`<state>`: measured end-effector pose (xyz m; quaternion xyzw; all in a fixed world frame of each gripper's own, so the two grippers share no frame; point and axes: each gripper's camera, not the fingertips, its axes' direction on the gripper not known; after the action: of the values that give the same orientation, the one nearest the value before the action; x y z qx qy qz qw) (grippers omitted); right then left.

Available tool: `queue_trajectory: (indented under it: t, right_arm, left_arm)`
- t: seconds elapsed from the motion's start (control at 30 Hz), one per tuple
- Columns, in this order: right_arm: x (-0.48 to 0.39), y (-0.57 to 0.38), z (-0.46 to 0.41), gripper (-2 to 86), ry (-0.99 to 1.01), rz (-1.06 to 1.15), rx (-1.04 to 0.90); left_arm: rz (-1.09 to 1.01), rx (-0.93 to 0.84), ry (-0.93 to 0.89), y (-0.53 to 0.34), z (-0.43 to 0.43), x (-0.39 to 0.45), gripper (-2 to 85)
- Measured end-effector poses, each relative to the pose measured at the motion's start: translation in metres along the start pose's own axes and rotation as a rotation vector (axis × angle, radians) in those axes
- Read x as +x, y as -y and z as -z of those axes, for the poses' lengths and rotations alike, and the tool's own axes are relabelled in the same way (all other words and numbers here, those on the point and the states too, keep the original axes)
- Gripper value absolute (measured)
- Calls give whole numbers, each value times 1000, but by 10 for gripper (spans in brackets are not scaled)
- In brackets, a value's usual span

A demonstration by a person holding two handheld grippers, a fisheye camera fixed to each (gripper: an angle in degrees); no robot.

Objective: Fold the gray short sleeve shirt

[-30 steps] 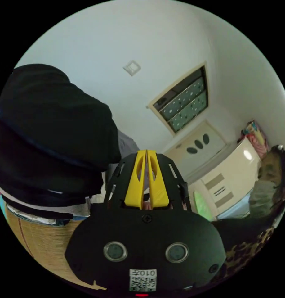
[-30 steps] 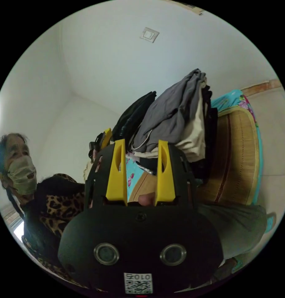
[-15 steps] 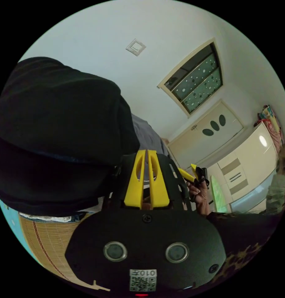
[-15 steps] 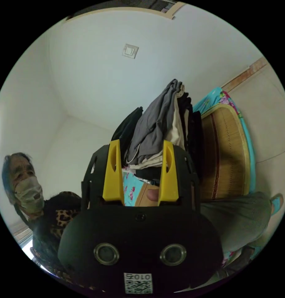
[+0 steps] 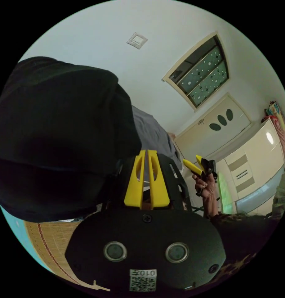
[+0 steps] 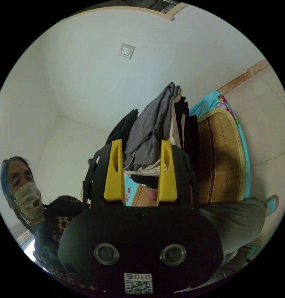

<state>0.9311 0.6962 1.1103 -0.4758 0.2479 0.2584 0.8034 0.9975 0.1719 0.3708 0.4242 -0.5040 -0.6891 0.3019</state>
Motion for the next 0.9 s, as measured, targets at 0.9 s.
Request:
queue_trajectory:
  t: [0.9]
  right_arm:
    - [-47, 43, -105, 147, -49, -12, -210]
  left_arm:
    - [106, -10, -79, -7, -17, -39, 45]
